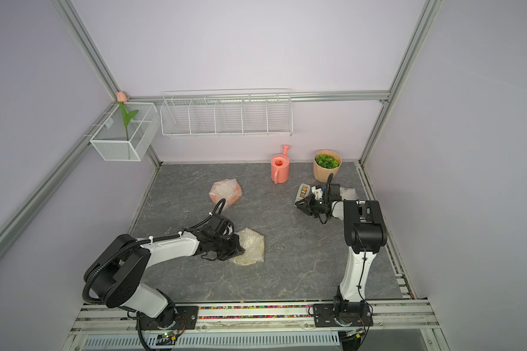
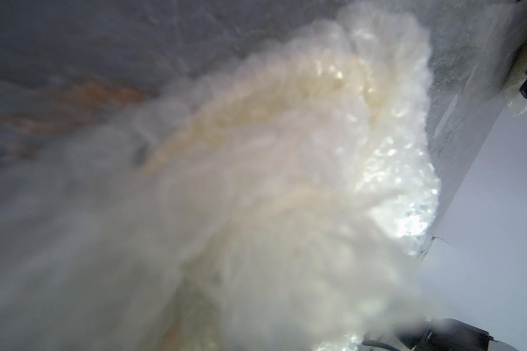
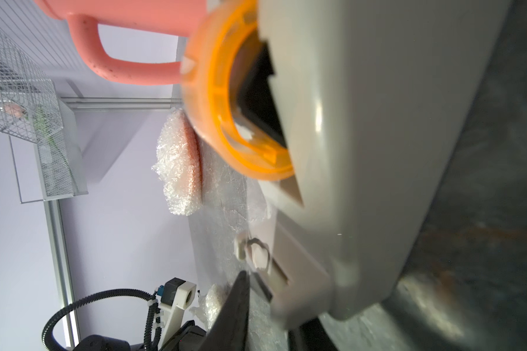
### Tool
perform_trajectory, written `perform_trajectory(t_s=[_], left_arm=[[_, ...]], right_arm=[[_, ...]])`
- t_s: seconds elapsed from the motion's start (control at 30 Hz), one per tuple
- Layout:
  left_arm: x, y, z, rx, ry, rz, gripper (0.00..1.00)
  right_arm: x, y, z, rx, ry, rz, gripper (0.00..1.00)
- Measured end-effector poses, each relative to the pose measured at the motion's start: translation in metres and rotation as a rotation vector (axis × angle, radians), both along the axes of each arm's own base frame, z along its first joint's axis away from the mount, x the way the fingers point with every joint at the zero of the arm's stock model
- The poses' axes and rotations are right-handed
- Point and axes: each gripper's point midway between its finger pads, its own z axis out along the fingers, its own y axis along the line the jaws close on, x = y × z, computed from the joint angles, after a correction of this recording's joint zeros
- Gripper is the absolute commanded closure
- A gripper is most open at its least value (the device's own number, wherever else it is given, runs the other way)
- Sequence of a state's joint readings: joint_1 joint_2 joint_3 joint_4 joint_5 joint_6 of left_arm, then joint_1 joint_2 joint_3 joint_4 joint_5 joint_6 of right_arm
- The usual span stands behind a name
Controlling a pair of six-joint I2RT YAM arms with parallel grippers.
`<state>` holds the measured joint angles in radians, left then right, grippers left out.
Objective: Wrap dinner plates in bubble wrap
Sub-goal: Tear off the tape using the Tape Cutter.
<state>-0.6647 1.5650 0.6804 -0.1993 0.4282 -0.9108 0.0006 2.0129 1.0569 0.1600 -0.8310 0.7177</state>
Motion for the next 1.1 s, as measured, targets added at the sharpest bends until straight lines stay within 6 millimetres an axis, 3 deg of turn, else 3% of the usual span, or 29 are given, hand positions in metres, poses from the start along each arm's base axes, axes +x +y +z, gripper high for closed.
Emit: perform_trajectory(t_s=[0.2,0.43,0.57,0.77,0.9,1.1], left_arm=[[0.000,0.000,0.000,0.003,-0.001,-0.003,1.00],[0.000,0.000,0.000,0.002,-0.001,-0.003,1.00],[0.000,0.000,0.000,-0.001,-0.004,-0.002,1.00],[-0.001,0.001,0.000,-0.015,-0.016,0.005,1.00],[-0.001,0.001,0.000,-0.034,-0.026,0.021,1.00],[-0.001,0.001,0.001,-0.058,-0.034,0.042,1.00]], right_arm=[[0.000,0.000,-0.001,-0.004,-0.006,-0.002,0.93],[-0.002,-0.004,-0.009,-0.071,0.023,-0.010,0.93],[-0.020,-0.009,-0.028,-0.121,0.128,-0.020,0.93],[-0.037,-0.011,-0.021,-0.165,0.138,-0.030,0.93],[-0.047,-0.003,0.008,-0.158,0.072,-0.016,0.93],[-0.071,0.030,0.084,-0.138,-0.112,0.061,0.93]])
